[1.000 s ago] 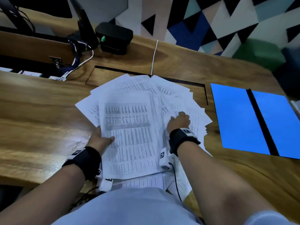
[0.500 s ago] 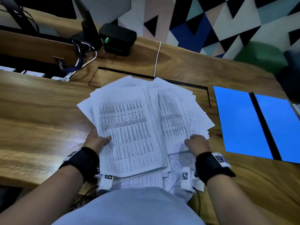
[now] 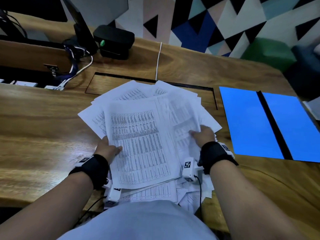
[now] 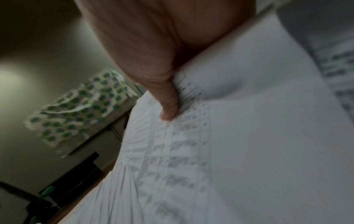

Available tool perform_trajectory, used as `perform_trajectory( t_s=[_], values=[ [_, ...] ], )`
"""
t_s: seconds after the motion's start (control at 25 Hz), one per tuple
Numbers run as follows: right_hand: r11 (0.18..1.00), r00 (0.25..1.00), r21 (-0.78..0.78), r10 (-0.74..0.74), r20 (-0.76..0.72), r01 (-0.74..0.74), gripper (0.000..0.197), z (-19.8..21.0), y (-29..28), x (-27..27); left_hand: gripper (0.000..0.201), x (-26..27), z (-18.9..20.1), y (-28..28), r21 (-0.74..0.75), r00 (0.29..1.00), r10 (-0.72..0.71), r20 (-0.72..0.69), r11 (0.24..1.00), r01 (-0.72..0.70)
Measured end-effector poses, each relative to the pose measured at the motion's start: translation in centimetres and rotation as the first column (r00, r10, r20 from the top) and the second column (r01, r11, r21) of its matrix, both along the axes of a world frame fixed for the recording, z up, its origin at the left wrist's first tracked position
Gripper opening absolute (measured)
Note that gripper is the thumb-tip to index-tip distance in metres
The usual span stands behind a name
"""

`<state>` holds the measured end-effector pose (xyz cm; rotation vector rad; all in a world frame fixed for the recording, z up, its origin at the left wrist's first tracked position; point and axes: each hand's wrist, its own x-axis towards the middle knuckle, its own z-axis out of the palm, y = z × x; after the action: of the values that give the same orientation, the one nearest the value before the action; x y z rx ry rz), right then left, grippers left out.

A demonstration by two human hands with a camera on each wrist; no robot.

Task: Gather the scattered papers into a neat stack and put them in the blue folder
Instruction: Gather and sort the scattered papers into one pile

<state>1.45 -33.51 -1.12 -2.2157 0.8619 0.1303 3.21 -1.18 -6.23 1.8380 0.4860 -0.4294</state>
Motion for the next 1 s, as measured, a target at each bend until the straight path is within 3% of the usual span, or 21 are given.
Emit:
perform_trajectory(
  t_s=[0.08,0.2,0.32,0.36,0.4,0.48,0.6,0.64,0.72,0.8,0.84,0.92,1.0],
  values=[
    [0.985,0.981,-0.142,-0.072,0.180,0.098,0.030,3.4,-0.8,0.0,0.050,-0.4,0.6,-0.3,0.025,1.000,-0.009,0.013,1.000,0.009],
    [0.898,0.869,-0.388,0.011,0.494,0.209,0.020,11.0,-1.3,-0.5,0.050,-0.8,1.5,-1.1,0.015,0.999,-0.025,0.030,1.000,0.024],
    [0.906,0.622,-0.300,0.054,0.781,0.299,0.016,16.9,-0.6,-1.1,0.049,-1.1,1.9,-2.0,0.014,0.997,-0.072,0.038,0.997,0.071],
    [0.929,0.594,-0.251,0.044,0.803,0.270,0.011,17.2,-0.3,-0.9,0.047,-1.2,1.9,-2.4,0.011,0.995,-0.089,0.037,0.996,0.088],
    [0.950,0.627,-0.217,0.031,0.779,0.223,0.008,16.5,0.2,-0.6,0.043,-1.1,1.8,-2.7,0.014,0.995,-0.096,0.034,0.995,0.096],
    [0.981,0.784,-0.170,0.030,0.620,0.097,0.014,12.9,1.6,-0.1,0.039,-0.9,1.7,-3.4,-0.005,0.996,-0.087,0.028,0.996,0.087],
    [0.992,0.945,-0.084,0.119,0.305,-0.098,0.022,5.2,4.4,-0.9,0.070,-0.6,2.0,-3.4,-0.113,0.996,-0.070,-0.054,0.992,0.064],
    [0.986,0.968,-0.077,0.159,0.195,-0.146,0.026,3.0,5.3,-1.5,0.080,-0.6,2.0,-3.2,-0.196,0.996,-0.051,-0.079,0.980,0.034],
    [0.963,0.962,-0.028,0.270,0.047,-0.269,0.029,-0.1,6.6,-2.2,0.076,-1.4,1.8,-3.1,-0.261,0.996,-0.072,-0.048,0.964,0.057],
    [0.938,0.941,0.073,0.337,0.040,-0.339,0.034,-1.5,7.1,-2.4,0.062,-1.9,1.4,-2.8,-0.171,0.993,-0.122,0.005,0.978,0.121],
    [0.948,0.953,0.098,0.297,0.067,-0.302,0.040,-1.9,6.8,-2.2,0.058,-1.9,1.7,-2.5,-0.153,0.996,-0.090,0.009,0.984,0.090],
    [0.993,0.990,-0.012,0.121,0.072,-0.120,0.042,-2.0,5.5,-2.1,0.055,-1.0,1.6,-0.6,-0.163,1.000,0.013,0.028,0.987,-0.008],
    [0.974,0.992,-0.197,0.098,-0.084,-0.113,0.049,-1.7,4.2,-3.0,0.054,-0.2,1.4,1.7,-0.171,0.995,0.093,0.036,0.982,-0.086]
  ],
)
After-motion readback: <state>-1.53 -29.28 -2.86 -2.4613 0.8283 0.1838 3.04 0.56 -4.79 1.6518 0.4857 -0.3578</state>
